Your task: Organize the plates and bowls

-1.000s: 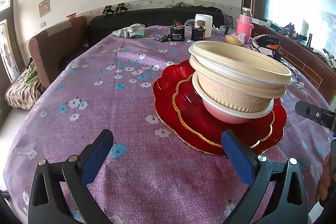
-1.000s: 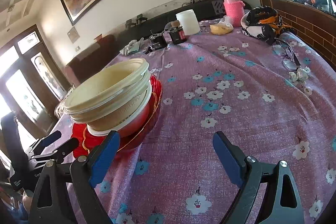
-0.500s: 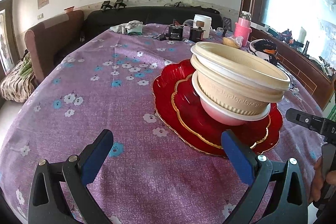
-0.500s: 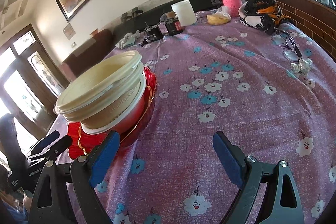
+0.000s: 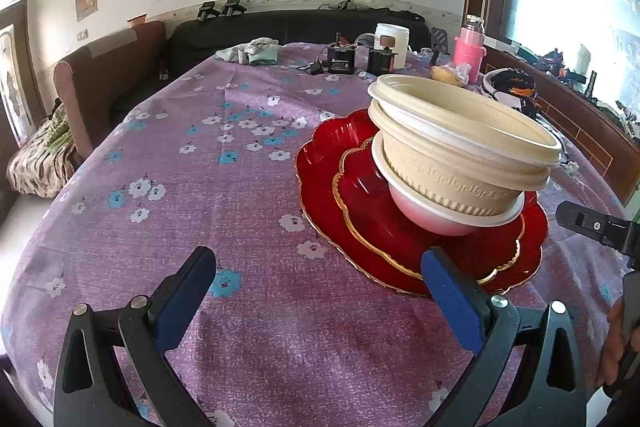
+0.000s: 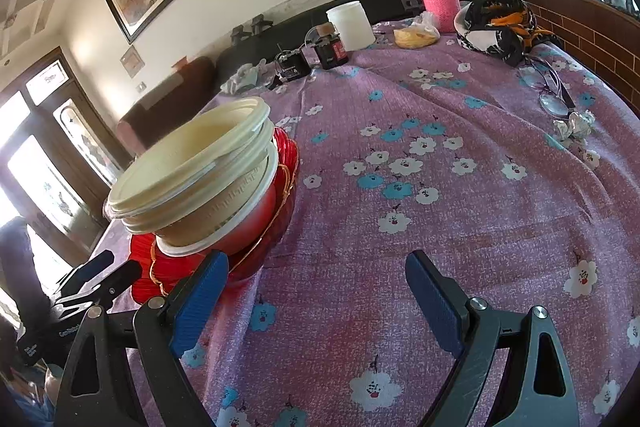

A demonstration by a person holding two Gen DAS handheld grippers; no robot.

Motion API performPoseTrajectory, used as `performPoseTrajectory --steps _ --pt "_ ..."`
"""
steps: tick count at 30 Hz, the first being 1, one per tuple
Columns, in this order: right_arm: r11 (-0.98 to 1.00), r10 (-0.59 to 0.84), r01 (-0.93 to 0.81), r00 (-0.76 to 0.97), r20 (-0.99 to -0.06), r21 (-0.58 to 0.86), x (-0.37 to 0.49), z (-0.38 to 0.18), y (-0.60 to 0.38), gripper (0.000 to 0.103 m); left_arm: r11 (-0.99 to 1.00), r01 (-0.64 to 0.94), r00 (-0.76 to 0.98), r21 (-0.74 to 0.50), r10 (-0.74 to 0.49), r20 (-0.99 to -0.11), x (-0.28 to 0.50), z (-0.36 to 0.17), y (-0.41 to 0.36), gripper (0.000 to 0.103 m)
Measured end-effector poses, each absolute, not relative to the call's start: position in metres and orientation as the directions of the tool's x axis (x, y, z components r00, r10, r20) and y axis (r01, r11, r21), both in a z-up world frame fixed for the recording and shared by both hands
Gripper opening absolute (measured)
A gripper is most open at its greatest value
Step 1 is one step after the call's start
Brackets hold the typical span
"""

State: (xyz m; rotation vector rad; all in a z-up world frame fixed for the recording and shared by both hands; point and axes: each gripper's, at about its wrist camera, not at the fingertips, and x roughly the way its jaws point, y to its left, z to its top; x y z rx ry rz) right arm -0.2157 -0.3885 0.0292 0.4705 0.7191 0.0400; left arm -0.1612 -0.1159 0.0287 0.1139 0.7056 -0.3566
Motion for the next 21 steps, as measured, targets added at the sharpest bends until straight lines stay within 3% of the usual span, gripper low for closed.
performPoseTrajectory --steps 5,12,17,21 --pt "0.892 0.19 0.132 0.759 -0.623 0.432 -0.218 0.029 -0.389 0.093 0.933 0.359 0.699 -0.018 -0.282 -0.657 -0.158 0.029 -0.112 0.103" --pt "0.893 0.191 0.116 0.777 -0.6 0.434 -0.223 0.032 -0.388 0.093 0.969 0.244 0.784 0.025 -0.182 -0.593 -0.155 0.055 -0.076 0.103" --pt "0.895 0.2 0.101 0.78 -0.593 0.435 -0.223 0.033 -0.387 0.093 0.982 0.171 0.781 0.084 -0.083 -0.618 -0.143 0.074 -0.064 0.103" --pt "0.893 0.208 0.097 0.777 -0.594 0.44 -0.222 0.033 -0.387 0.093 0.972 0.204 0.794 0.119 -0.093 -0.601 -0.146 0.089 -0.062 0.103"
